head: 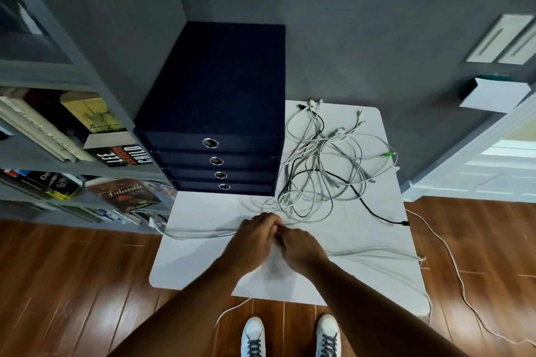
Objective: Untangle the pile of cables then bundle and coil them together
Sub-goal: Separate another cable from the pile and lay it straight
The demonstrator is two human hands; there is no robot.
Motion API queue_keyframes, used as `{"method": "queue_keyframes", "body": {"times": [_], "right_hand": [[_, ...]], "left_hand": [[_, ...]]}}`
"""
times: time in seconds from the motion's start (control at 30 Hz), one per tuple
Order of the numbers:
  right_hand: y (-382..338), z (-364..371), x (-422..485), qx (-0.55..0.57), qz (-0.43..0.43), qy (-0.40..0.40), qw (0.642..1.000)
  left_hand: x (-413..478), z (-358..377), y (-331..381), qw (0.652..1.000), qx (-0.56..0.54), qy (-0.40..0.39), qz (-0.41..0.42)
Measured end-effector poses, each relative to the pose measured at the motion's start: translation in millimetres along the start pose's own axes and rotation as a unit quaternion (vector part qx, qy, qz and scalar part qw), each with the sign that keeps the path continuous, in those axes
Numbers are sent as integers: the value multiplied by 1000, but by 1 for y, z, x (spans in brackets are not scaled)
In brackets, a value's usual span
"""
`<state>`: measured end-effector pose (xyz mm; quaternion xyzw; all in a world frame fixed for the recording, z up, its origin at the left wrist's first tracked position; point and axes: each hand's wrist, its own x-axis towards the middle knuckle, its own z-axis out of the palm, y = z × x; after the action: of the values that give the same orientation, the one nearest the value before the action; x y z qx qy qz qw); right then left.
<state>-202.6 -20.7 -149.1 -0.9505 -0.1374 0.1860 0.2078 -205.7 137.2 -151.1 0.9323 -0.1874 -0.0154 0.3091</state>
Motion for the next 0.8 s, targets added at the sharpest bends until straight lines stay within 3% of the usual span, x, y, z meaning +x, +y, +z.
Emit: {"method": "queue_keyframes", "body": {"times": [0.2, 0.37, 0.8], "right_hand": [[4, -6, -5, 40, 2, -7, 999], [49, -27, -23, -1, 0, -27, 1000], [125, -50, -62, -35, 24, 15, 999]], "left_hand": [[6, 5, -10, 997, -18, -52, -56], [9, -4, -30, 992, -25, -91, -80], [-3, -21, -58, 990, 22, -86, -113]]}}
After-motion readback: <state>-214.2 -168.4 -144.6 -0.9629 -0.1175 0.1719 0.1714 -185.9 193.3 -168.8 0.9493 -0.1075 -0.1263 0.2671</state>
